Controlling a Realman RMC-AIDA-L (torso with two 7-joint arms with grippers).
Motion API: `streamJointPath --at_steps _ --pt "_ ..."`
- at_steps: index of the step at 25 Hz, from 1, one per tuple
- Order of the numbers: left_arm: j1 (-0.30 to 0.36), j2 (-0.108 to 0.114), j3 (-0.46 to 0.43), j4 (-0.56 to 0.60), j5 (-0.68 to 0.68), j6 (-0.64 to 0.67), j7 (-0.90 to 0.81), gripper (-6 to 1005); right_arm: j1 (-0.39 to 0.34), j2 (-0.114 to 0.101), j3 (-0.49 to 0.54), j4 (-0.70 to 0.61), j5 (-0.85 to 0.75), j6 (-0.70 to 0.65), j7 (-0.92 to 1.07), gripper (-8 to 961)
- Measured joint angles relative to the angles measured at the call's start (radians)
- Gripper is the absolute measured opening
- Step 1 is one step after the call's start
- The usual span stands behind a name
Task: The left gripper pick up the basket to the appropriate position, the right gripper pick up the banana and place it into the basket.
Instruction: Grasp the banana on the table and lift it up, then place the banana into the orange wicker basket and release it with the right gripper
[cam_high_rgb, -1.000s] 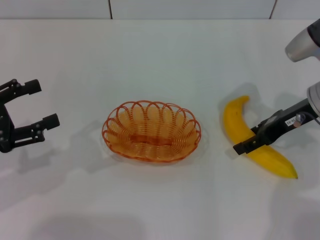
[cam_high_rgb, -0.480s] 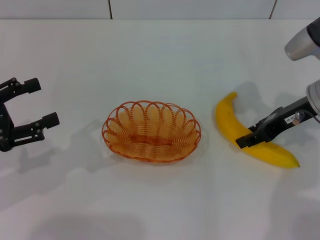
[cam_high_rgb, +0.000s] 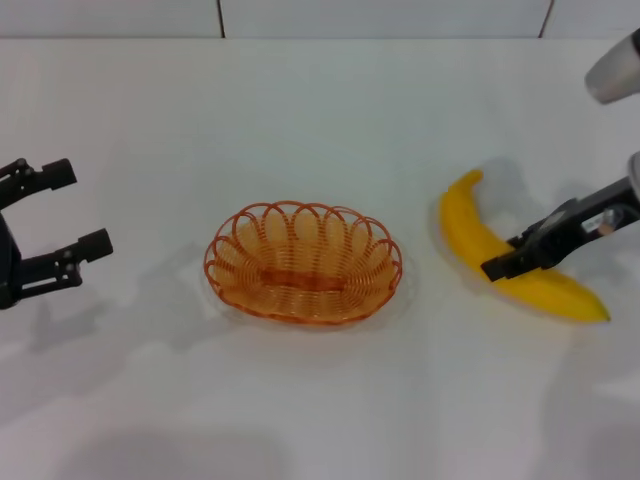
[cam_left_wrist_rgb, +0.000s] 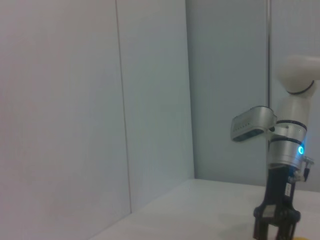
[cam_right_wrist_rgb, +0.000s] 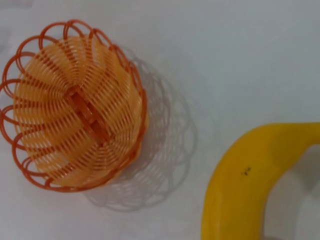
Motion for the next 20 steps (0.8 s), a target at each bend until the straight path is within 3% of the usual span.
streamJointPath --at_steps 5,10,20 --pt "0.013 0.012 -0.002 0.0 0.005 0.038 0.003 880 -0.015 0.001 0.047 -0.107 0.033 -0.07 -0.01 504" --pt "0.031 0.017 -0.003 -0.003 0.009 0.035 0.031 880 -0.064 -0.002 0.054 -0.209 0.202 -0.167 -0.076 512" --pt "0.005 0.04 -0.004 -0.08 0.139 -0.043 0.048 880 -0.07 -0.002 0.056 -0.243 0.383 -0.293 -0.159 529"
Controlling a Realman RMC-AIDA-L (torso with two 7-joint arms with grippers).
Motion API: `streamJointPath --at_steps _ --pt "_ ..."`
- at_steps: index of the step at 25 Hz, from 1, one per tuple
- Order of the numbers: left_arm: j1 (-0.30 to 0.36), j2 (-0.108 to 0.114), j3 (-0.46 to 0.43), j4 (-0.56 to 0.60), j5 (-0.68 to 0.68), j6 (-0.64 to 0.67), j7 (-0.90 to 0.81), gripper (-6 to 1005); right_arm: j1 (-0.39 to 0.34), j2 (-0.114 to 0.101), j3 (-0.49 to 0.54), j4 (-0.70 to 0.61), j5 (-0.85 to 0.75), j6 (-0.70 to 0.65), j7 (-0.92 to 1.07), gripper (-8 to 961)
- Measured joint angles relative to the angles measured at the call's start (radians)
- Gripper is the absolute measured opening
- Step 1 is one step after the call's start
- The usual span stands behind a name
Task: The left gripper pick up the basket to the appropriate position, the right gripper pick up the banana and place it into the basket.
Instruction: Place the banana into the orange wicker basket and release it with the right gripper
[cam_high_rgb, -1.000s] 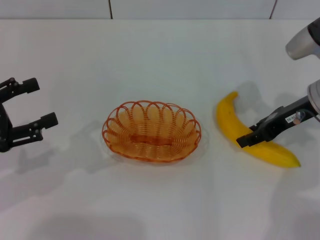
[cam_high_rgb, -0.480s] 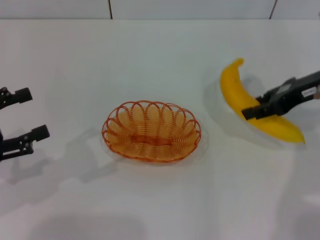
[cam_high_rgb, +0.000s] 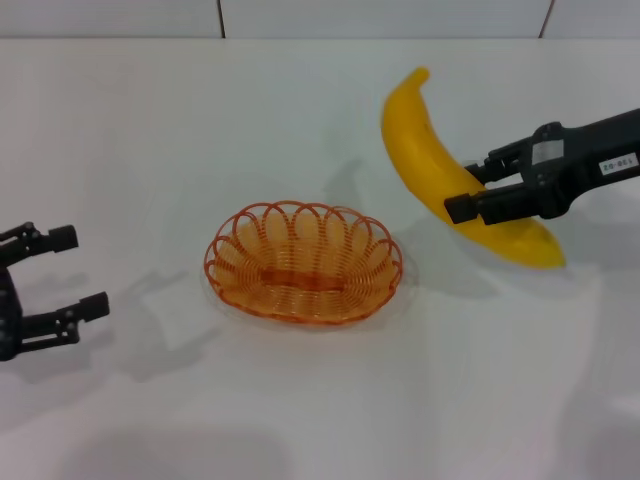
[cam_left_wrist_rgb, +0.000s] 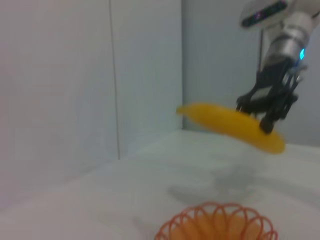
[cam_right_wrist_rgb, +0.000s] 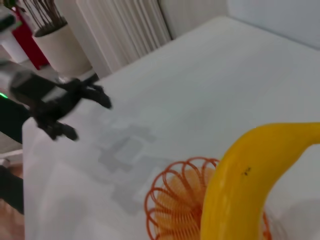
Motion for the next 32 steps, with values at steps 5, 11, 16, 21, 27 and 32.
streamJointPath --at_steps 5,11,16,21,27,32 --pt "-0.02 0.0 0.003 -0.024 0.026 -0.056 -0.003 881 0.01 0.004 -0.009 0.007 0.027 -0.035 -0.033 538" --pt "-0.027 -0.004 0.011 -0.024 0.026 -0.069 -0.004 881 0.014 0.006 -0.072 0.003 0.079 -0.046 -0.029 548" --pt "-0.036 -0.007 0.011 -0.029 0.027 -0.074 -0.004 881 0.025 0.008 -0.126 0.024 0.082 -0.036 -0.028 556" --pt "-0.051 -0.002 0.012 -0.063 0.027 -0.087 0.0 881 0.078 0.008 -0.224 0.093 0.083 0.031 -0.038 565" --pt "-0.063 -0.003 0.011 -0.067 0.047 -0.102 -0.001 881 0.114 0.009 -0.292 0.111 0.102 0.095 -0.03 575" --pt "-0.071 -0.007 0.013 -0.068 0.05 -0.107 -0.003 881 0.136 0.01 -0.33 0.128 0.111 0.139 -0.018 583"
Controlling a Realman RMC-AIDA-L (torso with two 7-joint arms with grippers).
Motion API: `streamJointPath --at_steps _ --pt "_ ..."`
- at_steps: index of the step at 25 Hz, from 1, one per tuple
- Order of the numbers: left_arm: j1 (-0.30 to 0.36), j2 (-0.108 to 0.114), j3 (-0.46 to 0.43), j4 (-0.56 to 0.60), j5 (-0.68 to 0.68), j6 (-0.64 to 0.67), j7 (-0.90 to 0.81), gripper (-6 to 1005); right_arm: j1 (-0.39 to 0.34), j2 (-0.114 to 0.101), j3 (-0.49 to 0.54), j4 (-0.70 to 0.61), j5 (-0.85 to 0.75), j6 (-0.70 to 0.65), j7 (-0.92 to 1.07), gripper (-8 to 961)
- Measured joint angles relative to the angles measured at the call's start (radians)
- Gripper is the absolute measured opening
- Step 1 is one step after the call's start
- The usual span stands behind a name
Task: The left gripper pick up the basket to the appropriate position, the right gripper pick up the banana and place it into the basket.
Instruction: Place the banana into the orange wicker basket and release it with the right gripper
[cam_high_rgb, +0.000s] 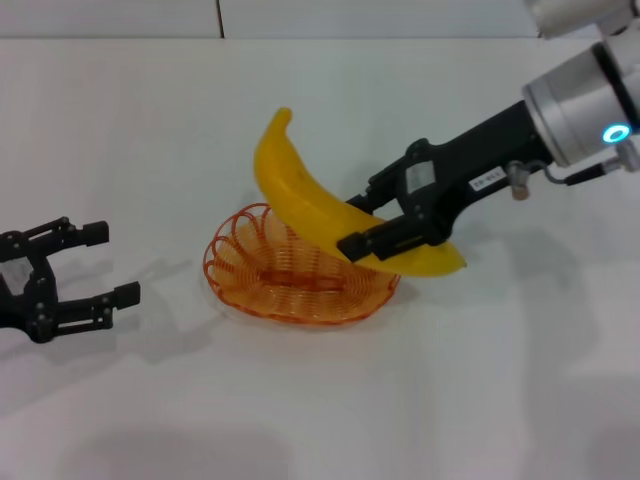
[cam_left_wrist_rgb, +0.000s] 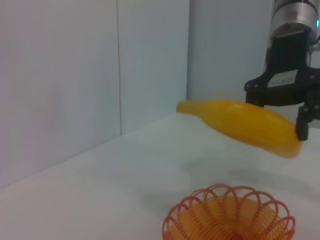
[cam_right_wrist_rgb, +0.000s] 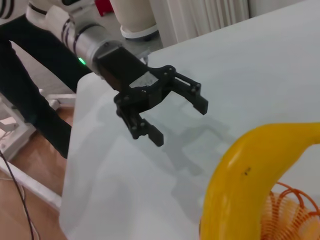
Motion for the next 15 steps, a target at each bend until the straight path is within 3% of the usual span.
streamJointPath --at_steps 8,15 --pt "-0.006 -0.001 0.0 -0.009 0.001 -0.002 0.002 881 0.077 0.001 -0.098 0.138 0.015 0.146 0.003 597" --pt "-0.006 -0.001 -0.003 -0.008 0.001 -0.003 0.003 881 0.084 0.001 -0.142 0.164 0.053 0.169 -0.007 609"
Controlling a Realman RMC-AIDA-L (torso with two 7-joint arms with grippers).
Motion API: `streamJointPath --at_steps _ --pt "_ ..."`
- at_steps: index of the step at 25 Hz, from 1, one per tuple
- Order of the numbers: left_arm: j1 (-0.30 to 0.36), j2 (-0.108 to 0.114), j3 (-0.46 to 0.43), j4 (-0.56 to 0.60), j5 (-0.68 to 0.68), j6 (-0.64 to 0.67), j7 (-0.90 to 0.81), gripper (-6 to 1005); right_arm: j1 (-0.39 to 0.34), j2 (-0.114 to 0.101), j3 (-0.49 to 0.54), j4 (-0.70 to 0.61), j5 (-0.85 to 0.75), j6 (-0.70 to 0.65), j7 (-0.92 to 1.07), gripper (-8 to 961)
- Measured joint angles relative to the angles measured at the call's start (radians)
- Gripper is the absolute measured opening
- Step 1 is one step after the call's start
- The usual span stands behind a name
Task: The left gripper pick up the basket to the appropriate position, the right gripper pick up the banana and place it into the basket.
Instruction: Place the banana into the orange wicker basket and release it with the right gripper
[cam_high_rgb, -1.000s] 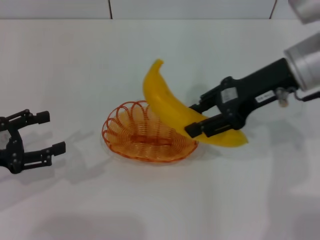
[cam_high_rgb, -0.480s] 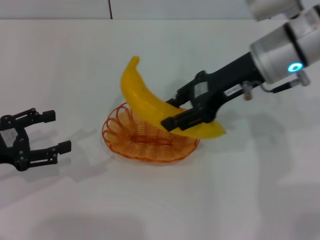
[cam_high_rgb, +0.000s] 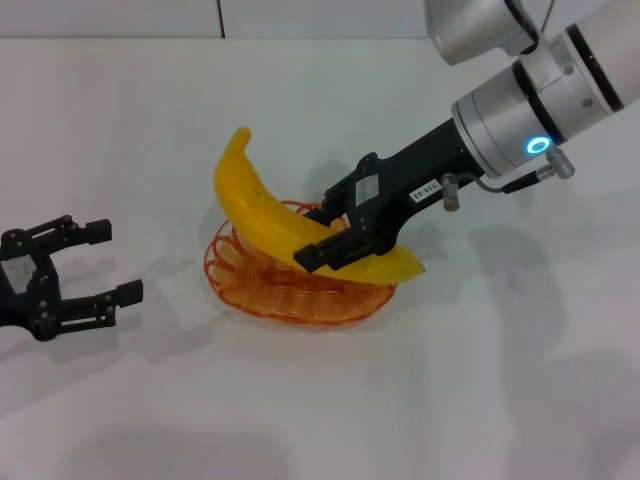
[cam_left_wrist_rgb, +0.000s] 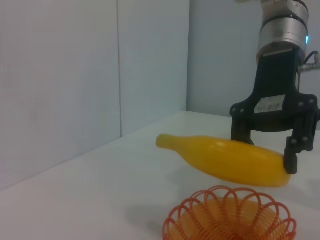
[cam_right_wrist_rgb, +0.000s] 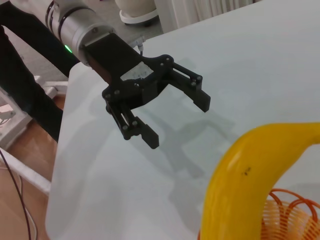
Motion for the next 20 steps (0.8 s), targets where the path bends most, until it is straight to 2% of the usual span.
streamJointPath --at_steps 9,20 --pt "-0.002 -0.001 0.0 0.0 0.0 0.0 0.001 881 0.0 0.0 -0.004 0.01 0.013 0.035 -0.002 624" --pt "-0.015 -0.002 0.001 0.0 0.0 0.0 0.001 881 0.016 -0.003 -0.013 0.084 0.013 0.077 -0.032 642"
